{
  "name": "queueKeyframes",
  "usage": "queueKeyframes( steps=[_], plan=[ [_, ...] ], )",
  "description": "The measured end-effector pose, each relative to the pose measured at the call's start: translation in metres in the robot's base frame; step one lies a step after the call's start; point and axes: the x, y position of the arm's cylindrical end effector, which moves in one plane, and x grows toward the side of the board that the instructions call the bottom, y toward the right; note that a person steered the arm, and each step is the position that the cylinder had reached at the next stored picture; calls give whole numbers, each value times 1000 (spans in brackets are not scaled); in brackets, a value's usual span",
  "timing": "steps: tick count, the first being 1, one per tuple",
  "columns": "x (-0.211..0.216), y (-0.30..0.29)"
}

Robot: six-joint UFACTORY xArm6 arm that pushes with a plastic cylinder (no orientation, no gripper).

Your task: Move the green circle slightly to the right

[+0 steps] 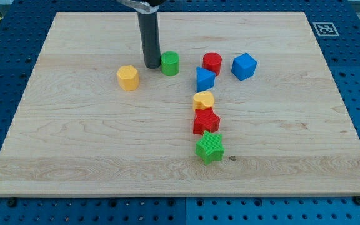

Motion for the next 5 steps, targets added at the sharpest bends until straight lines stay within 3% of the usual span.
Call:
queueKeyframes(
  steps=[5],
  plan=[
    [0, 10]
  ],
)
